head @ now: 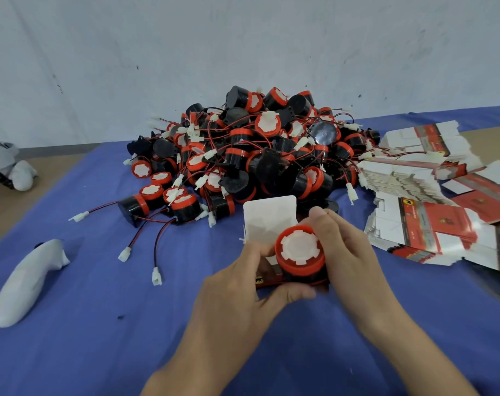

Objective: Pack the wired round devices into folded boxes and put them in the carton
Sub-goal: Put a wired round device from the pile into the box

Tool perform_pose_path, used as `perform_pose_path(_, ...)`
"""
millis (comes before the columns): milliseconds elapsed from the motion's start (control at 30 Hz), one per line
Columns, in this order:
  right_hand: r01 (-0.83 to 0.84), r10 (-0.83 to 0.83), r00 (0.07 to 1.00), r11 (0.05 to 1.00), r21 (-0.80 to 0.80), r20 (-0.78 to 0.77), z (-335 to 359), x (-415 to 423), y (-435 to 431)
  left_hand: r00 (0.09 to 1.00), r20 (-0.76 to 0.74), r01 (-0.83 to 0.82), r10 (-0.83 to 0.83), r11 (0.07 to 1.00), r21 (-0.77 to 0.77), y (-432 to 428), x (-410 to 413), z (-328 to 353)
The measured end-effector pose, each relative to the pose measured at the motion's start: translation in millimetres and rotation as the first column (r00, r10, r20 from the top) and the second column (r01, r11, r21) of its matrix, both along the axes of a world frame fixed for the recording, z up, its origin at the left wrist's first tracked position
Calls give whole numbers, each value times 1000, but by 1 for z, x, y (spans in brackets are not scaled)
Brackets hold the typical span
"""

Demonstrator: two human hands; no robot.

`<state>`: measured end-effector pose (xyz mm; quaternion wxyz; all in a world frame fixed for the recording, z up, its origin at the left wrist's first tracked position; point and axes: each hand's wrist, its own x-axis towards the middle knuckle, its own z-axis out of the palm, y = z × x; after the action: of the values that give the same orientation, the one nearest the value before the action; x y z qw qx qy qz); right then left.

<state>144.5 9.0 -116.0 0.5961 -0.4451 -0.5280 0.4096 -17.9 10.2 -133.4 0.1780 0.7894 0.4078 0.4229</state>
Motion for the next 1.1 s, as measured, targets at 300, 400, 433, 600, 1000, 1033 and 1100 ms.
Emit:
perform_pose_path(300, -57, 68, 989, 995, -84, 129, 4, 5, 6, 991, -111, 80, -73, 995, 58, -1, -7, 3)
perform_pose_path(400, -124, 129, 991, 988, -90, 46, 5, 6, 7, 995, -78, 59, -55, 997, 52, 1, -7, 1)
perform_pose_path(433, -153, 153, 988, 984, -91, -6, 5, 7, 7, 998, -38, 48, -46, 998, 42, 1, -7, 1)
perform_pose_path(600, -310, 283, 924, 948, -70, -258, 1, 9, 6, 993, 107, -37, 40, 999, -32, 5, -10, -5)
perform_pose_path(1000, -208, 202, 970, 978, -28, -138, -8, 12, 10, 999, 43, -36, 33, 996, 82, 2, -6, 8)
perform_pose_path(1033, -209, 204, 969, 977, -27, -141, -8, 12, 10, 998, 47, -36, 32, 995, 88, 2, -6, 8)
perform_pose_path(1100, -213, 206, 966, 977, -26, -159, -8, 12, 10, 998, 55, -34, 29, 995, 92, 3, -6, 8)
